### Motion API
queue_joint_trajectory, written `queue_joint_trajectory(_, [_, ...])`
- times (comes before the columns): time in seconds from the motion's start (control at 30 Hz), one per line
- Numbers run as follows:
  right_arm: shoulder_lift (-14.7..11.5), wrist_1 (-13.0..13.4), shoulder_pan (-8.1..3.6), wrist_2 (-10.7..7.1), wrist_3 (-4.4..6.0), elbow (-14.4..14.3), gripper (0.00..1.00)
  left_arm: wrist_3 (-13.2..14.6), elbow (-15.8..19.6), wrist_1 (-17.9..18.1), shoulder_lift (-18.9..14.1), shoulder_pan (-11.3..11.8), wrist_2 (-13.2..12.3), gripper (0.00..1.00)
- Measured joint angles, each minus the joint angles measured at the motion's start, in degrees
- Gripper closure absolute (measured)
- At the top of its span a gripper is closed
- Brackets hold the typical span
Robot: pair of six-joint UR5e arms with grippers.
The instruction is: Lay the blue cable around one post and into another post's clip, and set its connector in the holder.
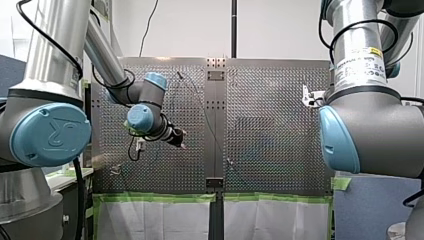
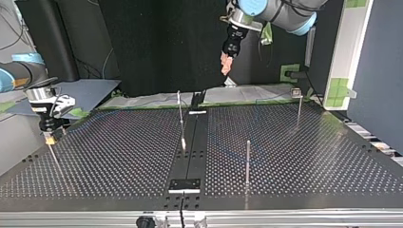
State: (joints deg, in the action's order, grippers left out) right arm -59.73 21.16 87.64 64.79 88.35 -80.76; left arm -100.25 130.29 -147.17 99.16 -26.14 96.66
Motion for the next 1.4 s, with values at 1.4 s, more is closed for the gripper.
queue_joint_trajectory(1.4, [0.00, 0.09, 0.20, 0.00, 0.00, 0.01, 0.00, 6.91, -1.64, 20.59, -0.01, 0.28, 9.09, 0.00])
